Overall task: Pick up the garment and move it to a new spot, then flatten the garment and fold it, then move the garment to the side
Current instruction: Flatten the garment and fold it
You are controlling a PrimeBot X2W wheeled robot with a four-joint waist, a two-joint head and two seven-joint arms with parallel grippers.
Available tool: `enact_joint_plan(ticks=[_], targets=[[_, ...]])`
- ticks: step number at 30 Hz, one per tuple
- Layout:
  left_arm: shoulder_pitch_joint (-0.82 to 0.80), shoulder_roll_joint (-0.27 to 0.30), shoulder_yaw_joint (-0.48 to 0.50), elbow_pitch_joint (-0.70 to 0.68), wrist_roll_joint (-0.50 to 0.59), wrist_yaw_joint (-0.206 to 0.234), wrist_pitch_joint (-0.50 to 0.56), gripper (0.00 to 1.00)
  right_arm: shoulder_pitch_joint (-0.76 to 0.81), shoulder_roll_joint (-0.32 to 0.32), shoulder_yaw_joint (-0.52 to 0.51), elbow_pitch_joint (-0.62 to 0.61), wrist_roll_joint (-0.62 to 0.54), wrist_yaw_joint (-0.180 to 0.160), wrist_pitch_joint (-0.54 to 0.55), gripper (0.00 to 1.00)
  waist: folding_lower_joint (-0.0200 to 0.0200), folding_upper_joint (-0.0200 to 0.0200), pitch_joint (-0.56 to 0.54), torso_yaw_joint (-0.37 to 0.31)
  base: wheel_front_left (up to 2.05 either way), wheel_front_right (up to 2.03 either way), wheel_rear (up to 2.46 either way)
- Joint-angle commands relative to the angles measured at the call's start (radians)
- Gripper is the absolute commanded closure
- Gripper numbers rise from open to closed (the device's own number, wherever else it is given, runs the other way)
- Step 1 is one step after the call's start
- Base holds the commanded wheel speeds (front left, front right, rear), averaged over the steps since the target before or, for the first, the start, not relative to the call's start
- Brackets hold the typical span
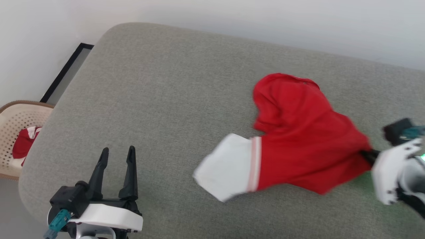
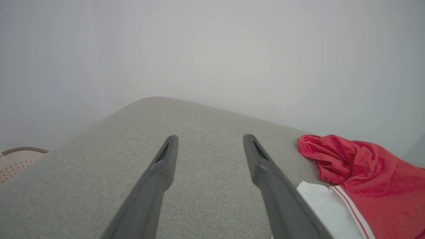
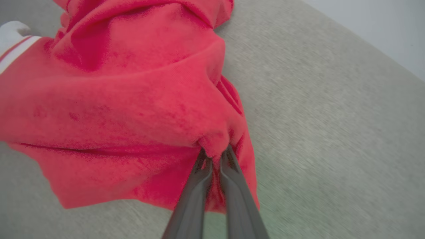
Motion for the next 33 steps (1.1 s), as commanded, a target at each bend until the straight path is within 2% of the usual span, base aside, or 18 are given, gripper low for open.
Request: enact_joint_plan(ticks=[1,5,8,11,15,18,25,26,28,29,33], targets=[[0.016,-0.002,0.007,-0.001,0.009,-0.005,-0.005,0.0,0.017,-0.013,-0.016,-0.013,-0.003,0.0,0.006,1.0,0.0,-0.0001,-0.001,-0.005,0.0,0.0,0.0],[0.014,-0.013,0.022,0.007,0.025,-0.018,-0.005,0.0,0.07,-0.042,-0.09,-0.088,-0.017,0.0,0.04,1.0,0.0,-0.0001,-0.004,-0.012,0.0,0.0,0.0],[0.015,-0.021,0.028,0.015,0.027,-0.023,-0.005,0.0,0.088,-0.026,-0.116,-0.185,-0.026,0.0,0.081,1.0,0.0,-0.0001,-0.008,-0.013,0.0,0.0,0.0],[0.017,-0.026,0.031,0.02,0.032,-0.03,-0.005,0.0,0.088,0.005,-0.096,-0.306,-0.039,0.0,0.123,1.0,0.0,-0.0001,-0.011,-0.008,0.0,0.0,0.0],[0.013,-0.032,0.029,0.024,0.031,-0.033,-0.005,0.0,0.042,0.052,-0.005,-0.426,-0.064,0.0,0.171,1.0,0.0,-0.0001,-0.011,0.005,0.0,0.0,0.0],[0.007,-0.036,0.024,0.027,0.033,-0.036,-0.005,0.0,-0.012,0.099,0.087,-0.446,-0.078,0.0,0.193,1.0,0.0,-0.0001,-0.006,0.015,0.0,0.0,0.0],[-0.02,-0.044,0.003,0.048,0.019,-0.037,-0.005,0.0,-0.132,0.196,0.316,-0.329,-0.091,0.0,0.171,1.0,0.0,-0.0001,0.01,0.055,0.0,0.0,0.0],[-0.023,-0.044,0.001,0.05,0.018,-0.037,-0.005,0.0,-0.137,0.216,0.338,-0.297,-0.072,0.0,0.159,0.97,0.0,-0.0001,0.011,0.057,0.0,0.0,0.0],[-0.023,-0.046,-0.004,0.055,0.011,-0.038,-0.005,0.0,-0.166,0.225,0.398,-0.244,-0.078,0.0,0.135,0.54,0.0,-0.0001,0.014,0.06,0.0,0.0,0.0],[-0.023,-0.047,-0.007,0.057,0.012,-0.038,-0.005,0.0,-0.168,0.24,0.411,-0.215,-0.058,-0.001,0.119,0.0,0.0,-0.0001,0.015,0.061,0.0,0.0,0.0],[-0.018,-0.044,-0.006,0.059,0.008,-0.038,-0.005,0.0,-0.194,0.254,0.431,-0.16,-0.01,0.0,0.067,0.0,0.0,-0.0001,0.01,0.054,0.0,0.0,0.0]])
